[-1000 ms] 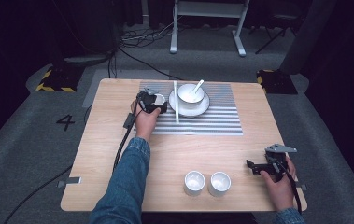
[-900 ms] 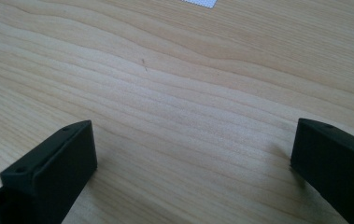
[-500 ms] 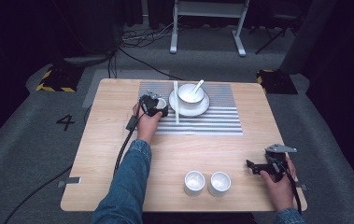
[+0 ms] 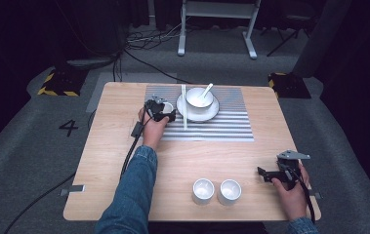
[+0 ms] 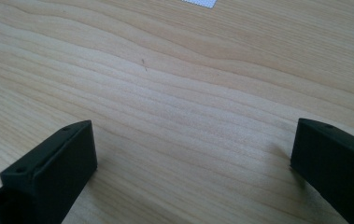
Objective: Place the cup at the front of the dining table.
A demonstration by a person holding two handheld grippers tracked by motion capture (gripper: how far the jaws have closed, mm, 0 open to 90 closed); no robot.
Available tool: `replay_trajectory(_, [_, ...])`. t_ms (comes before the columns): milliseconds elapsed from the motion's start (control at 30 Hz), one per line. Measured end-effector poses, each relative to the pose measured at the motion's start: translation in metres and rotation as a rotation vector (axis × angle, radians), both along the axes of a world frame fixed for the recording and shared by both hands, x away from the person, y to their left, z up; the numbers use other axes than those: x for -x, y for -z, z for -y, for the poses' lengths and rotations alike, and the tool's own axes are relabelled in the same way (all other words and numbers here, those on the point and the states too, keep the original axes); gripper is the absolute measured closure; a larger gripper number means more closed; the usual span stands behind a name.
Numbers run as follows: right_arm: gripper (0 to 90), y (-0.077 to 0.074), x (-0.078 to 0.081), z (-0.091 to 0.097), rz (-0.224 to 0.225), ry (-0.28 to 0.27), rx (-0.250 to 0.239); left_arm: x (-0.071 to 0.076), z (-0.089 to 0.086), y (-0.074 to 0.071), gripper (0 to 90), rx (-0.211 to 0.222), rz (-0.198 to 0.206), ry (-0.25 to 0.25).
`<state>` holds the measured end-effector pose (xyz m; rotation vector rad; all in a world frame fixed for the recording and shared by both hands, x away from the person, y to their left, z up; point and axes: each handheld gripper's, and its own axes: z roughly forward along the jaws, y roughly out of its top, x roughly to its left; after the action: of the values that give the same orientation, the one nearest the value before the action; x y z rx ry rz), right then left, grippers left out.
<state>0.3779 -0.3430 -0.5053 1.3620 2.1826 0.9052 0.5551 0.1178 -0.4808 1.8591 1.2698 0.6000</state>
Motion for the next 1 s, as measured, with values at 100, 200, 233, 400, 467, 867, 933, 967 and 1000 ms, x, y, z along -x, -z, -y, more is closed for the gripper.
replay_trajectory(100, [0.4,0.0,0.0,0.0,0.0,0.0,0.0,0.004,0.001,-0.006,24.9,-0.027,0.013,0.005])
replay_trajectory(200, [0.4,0.0,0.0,0.0,0.0,0.0,0.0,0.008,0.004,-0.01,22.4,-0.054,0.003,-0.009])
replay_trajectory(233, [0.4,0.0,0.0,0.0,0.0,0.0,0.0,0.008,0.004,-0.01,22.7,-0.054,0.003,-0.009])
replay_trajectory(400, [0.4,0.0,0.0,0.0,0.0,0.0,0.0,0.015,0.003,-0.021,23.1,-0.085,-0.003,-0.013])
replay_trajectory(467, [0.4,0.0,0.0,0.0,0.0,0.0,0.0,0.019,0.003,-0.024,23.0,-0.065,0.02,-0.022])
replay_trajectory(867, [0.4,0.0,0.0,0.0,0.0,0.0,0.0,0.054,-0.007,-0.044,23.3,-0.002,0.065,-0.01])
replay_trajectory(933, [0.4,0.0,0.0,0.0,0.001,0.0,0.0,0.057,-0.008,-0.045,23.3,-0.002,0.066,-0.004])
replay_trajectory(967, [0.4,0.0,0.0,0.0,0.0,0.0,0.0,0.061,-0.008,-0.048,23.3,0.001,0.072,0.004])
replay_trajectory(1000, [0.4,0.0,0.0,0.0,0.0,0.0,0.0,0.065,-0.008,-0.049,23.3,0.003,0.073,0.008])
